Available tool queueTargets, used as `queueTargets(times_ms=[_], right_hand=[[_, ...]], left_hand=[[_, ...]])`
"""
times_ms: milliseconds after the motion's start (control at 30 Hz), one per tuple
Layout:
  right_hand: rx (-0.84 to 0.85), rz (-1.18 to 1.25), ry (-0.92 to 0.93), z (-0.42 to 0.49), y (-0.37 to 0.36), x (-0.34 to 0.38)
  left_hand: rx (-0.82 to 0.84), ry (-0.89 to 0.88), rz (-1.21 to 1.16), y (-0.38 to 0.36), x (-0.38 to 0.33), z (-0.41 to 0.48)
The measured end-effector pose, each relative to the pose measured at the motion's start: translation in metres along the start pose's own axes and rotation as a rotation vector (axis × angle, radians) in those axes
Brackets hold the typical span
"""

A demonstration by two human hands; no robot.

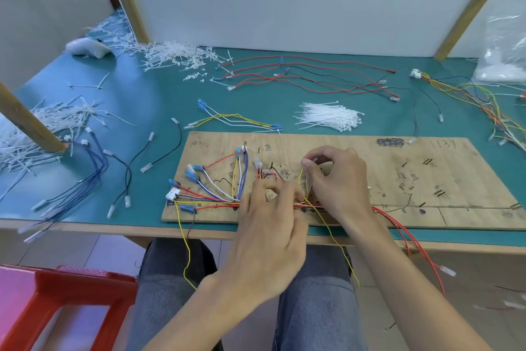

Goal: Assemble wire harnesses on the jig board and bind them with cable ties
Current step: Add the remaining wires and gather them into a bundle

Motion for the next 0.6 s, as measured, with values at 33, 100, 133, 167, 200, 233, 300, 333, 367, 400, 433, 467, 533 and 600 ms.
queueTargets(times_ms=[33,100,133,167,200,233,300,333,367,400,433,467,533,600], right_hand=[[-0.002,0.005,0.005,-0.001,-0.001,-0.001],[-0.008,0.018,0.011,-0.003,-0.001,-0.001],[-0.014,0.026,0.012,-0.004,-0.001,-0.001],[-0.024,0.031,0.014,-0.005,0.000,0.000],[-0.038,0.033,0.012,-0.006,0.000,-0.001],[-0.055,0.034,0.008,-0.006,0.002,-0.001],[-0.079,0.038,0.005,-0.007,0.003,-0.001],[-0.085,0.044,0.006,-0.008,0.003,0.000],[-0.090,0.048,0.005,-0.008,0.002,0.000],[-0.093,0.047,0.008,-0.009,0.002,0.001],[-0.099,0.041,0.015,-0.009,0.003,0.002],[-0.107,0.031,0.026,-0.009,0.003,0.002],[-0.121,-0.005,0.050,-0.009,0.003,0.001],[-0.114,-0.055,0.066,-0.007,0.002,0.001]], left_hand=[[-0.050,0.057,-0.064,0.002,0.003,0.008],[-0.104,0.140,-0.111,0.002,0.010,0.027],[-0.124,0.161,-0.115,0.003,0.012,0.037],[-0.144,0.173,-0.108,0.005,0.015,0.048],[-0.159,0.178,-0.078,0.007,0.018,0.058],[-0.167,0.175,-0.018,0.010,0.021,0.069],[-0.162,0.164,0.120,0.015,0.027,0.089],[-0.156,0.153,0.168,0.017,0.031,0.098],[-0.146,0.137,0.203,0.019,0.034,0.107],[-0.131,0.120,0.233,0.020,0.036,0.114],[-0.108,0.103,0.263,0.020,0.037,0.121],[-0.079,0.089,0.295,0.018,0.037,0.125],[-0.030,0.078,0.355,0.014,0.036,0.132],[-0.009,0.082,0.400,0.012,0.035,0.135]])
Point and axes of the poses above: each hand's wrist, its own z-axis towards the middle knuckle, its own y-axis out of the back of the hand, x = y × z, the point moved 6 cm from there along z, towards the middle knuckle, and after that the axes turned 6 degrees about -y, right-handed, at the moved point
